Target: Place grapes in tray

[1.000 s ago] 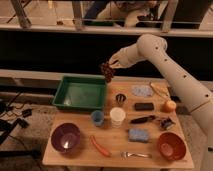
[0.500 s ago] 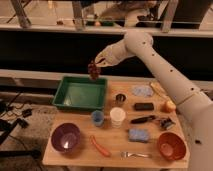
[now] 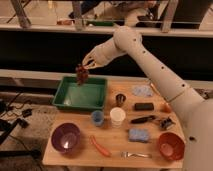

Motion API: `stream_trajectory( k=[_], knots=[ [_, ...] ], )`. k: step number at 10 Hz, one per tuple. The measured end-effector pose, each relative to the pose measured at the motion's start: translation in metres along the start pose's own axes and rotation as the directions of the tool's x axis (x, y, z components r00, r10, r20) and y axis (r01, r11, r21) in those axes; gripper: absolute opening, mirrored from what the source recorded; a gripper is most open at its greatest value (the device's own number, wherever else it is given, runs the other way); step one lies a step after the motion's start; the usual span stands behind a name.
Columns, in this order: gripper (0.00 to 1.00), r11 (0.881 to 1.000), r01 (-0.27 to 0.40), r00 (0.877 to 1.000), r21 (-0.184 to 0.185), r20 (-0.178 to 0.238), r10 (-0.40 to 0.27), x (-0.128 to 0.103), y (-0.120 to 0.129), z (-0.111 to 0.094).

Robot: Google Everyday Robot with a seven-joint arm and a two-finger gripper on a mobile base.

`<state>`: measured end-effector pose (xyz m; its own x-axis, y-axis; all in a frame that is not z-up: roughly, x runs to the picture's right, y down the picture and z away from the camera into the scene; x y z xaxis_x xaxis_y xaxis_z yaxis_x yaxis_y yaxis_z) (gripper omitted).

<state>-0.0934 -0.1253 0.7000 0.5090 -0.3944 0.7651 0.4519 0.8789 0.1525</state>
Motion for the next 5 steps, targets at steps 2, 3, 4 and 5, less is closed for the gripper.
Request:
stream_trajectory(
  k=[2,3,4,5],
  knots=[
    [0.0,0.999,0.004,0.999,-0.033,0.046,-0.003,-0.006,0.002,0.016],
    [0.0,0.999,0.011,0.998,-0.048,0.065,-0.008,-0.011,0.0,0.026],
    [0.0,0.998,0.018,0.997,-0.063,0.082,-0.013,-0.015,-0.001,0.035],
    [0.0,0.997,0.024,0.995,-0.074,0.094,-0.017,-0.018,-0.002,0.042]
  ],
)
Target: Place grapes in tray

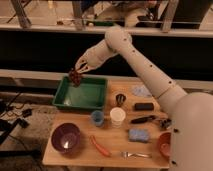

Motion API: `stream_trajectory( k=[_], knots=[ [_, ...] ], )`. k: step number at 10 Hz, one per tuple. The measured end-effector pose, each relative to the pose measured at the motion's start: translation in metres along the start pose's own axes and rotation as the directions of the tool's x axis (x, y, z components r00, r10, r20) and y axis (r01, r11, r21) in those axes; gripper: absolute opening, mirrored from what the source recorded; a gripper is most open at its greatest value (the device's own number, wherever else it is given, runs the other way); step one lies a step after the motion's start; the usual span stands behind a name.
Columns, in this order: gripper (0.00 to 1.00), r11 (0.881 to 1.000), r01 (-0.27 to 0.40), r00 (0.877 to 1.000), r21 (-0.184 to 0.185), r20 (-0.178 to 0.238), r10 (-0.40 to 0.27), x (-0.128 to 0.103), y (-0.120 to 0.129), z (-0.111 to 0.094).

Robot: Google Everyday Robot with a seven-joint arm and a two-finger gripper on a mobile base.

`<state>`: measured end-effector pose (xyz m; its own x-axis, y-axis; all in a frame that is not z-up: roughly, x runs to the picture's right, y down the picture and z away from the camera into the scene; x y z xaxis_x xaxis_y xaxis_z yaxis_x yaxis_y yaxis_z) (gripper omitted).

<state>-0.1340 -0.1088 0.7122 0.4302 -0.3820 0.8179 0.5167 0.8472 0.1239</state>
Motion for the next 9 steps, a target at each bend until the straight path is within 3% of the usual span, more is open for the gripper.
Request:
stream_trajectory(
  k=[3,9],
  knots=[
    [0.0,1.0,0.017,0.999,-0.021,0.03,-0.017,-0.01,-0.007,0.018],
    [0.0,0.999,-0.004,0.999,-0.042,0.034,0.005,0.003,-0.003,0.032]
  ],
)
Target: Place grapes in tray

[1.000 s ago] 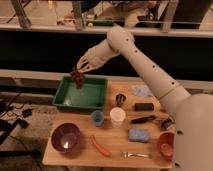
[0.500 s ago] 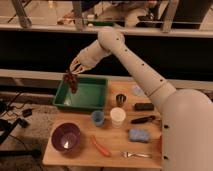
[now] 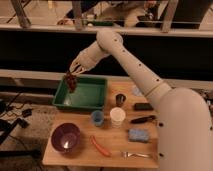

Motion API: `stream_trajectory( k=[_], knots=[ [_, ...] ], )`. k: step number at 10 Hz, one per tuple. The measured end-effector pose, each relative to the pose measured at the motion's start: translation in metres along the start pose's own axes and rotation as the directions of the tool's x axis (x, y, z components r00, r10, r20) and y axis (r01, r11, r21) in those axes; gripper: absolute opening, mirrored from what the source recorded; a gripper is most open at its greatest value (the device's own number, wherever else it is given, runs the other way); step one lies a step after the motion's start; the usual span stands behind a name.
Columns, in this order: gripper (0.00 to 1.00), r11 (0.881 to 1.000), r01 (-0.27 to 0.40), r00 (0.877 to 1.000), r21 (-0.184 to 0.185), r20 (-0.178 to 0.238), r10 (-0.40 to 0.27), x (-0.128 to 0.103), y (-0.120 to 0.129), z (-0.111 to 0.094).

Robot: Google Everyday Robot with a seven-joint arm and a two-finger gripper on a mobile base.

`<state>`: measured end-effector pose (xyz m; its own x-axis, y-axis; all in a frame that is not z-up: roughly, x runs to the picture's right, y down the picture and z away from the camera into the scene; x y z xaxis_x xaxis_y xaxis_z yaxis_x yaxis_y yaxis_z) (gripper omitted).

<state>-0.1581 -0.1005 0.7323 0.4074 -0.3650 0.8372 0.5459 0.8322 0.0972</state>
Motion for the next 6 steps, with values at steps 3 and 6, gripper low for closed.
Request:
stream_trajectory(
  k=[3,6],
  knots=[
    [0.0,1.0,-0.015,1.0,-0.007,-0.006,0.015,0.01,0.001,0.006],
    [0.0,0.999,-0.039,0.999,-0.014,-0.025,0.039,0.03,0.001,0.012]
  ],
)
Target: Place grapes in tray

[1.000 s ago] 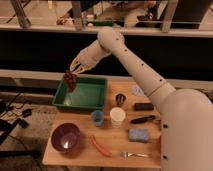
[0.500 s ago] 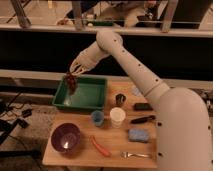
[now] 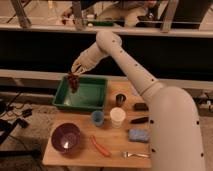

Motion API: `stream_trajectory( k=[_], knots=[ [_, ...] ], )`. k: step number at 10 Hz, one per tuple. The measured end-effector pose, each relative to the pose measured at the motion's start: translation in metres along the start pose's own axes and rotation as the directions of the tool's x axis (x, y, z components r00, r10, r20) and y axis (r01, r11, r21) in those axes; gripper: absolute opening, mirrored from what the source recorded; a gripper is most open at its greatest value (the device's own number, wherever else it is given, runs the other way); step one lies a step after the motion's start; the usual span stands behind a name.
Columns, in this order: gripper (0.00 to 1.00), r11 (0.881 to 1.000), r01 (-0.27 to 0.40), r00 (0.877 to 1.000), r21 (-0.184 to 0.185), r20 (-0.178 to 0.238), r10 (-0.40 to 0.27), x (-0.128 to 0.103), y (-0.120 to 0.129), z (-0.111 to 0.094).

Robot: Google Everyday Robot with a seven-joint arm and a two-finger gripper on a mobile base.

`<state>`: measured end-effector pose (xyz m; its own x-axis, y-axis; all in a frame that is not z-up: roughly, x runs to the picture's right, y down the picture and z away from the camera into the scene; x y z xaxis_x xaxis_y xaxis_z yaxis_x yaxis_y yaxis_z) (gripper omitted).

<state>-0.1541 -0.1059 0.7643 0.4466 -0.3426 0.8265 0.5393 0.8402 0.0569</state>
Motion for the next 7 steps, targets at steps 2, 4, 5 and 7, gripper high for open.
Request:
stream_trajectory(
  k=[2,4,5,7],
  knots=[
    [0.0,1.0,-0.007,1.0,-0.004,-0.006,0.007,0.0064,-0.0006,0.0029],
    [0.0,1.0,-0.015,1.0,-0.007,-0.015,0.015,0.0101,-0.0001,0.003],
    [0.01,1.0,-0.02,1.0,-0.009,-0.024,0.02,0.0116,0.0,0.0021],
    [0.04,1.0,-0.024,0.999,-0.015,-0.029,0.024,0.0111,-0.0011,0.0038]
  ],
)
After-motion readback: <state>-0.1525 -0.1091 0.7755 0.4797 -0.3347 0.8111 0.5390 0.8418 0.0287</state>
